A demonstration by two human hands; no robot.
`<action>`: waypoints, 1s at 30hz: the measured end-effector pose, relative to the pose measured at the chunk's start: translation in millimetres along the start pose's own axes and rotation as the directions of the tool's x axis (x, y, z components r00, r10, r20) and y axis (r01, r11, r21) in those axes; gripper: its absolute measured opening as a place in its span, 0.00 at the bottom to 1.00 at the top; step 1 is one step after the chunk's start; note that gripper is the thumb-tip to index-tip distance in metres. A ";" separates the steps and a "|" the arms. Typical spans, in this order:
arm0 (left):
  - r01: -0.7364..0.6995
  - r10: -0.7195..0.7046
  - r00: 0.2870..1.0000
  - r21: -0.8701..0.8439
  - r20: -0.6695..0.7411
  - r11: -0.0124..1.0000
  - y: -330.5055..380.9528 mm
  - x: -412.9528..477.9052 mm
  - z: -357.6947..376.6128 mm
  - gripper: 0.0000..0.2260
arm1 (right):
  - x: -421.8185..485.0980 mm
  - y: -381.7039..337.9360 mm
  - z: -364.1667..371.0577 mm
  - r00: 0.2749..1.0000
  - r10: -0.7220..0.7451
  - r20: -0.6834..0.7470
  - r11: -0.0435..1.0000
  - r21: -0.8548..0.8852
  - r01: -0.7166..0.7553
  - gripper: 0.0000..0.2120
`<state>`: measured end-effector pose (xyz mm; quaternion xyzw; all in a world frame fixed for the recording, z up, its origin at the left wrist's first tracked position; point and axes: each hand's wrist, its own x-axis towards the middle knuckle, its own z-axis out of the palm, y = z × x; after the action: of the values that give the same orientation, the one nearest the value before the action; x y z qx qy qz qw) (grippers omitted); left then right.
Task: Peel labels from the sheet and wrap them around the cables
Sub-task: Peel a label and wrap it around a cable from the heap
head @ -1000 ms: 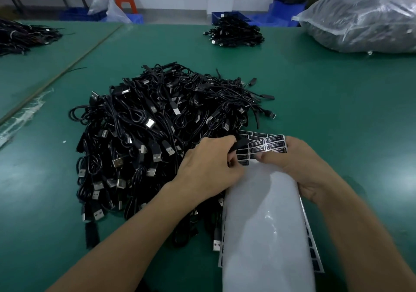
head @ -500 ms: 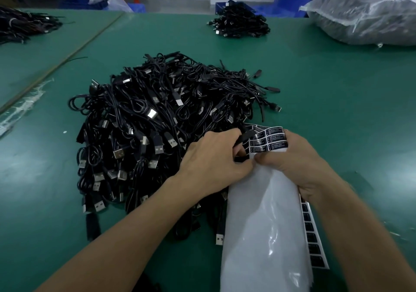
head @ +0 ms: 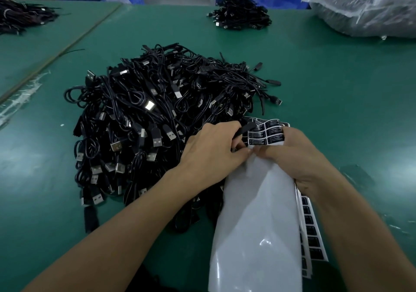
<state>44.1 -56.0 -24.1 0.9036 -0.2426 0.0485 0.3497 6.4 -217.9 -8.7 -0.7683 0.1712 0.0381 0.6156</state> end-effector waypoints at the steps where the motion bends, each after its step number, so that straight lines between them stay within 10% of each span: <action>1: 0.006 -0.006 1.000 -0.004 -0.001 1.000 -0.2 0.1 -0.2 0.19 | -0.3 0.0 0.0 1.000 0.001 -0.002 1.000 0.002 -0.001 0.06; 30: 0.032 -0.030 0.999 -0.064 0.035 0.997 1.1 -0.3 -3.3 0.19 | -0.9 -0.6 4.9 0.999 0.029 -0.034 0.999 -0.039 -0.030 0.13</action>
<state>43.6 -54.4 -21.1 0.8961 -0.2361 0.0196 0.3753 6.5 -212.9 -9.1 -0.7782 0.1919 0.0378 0.5967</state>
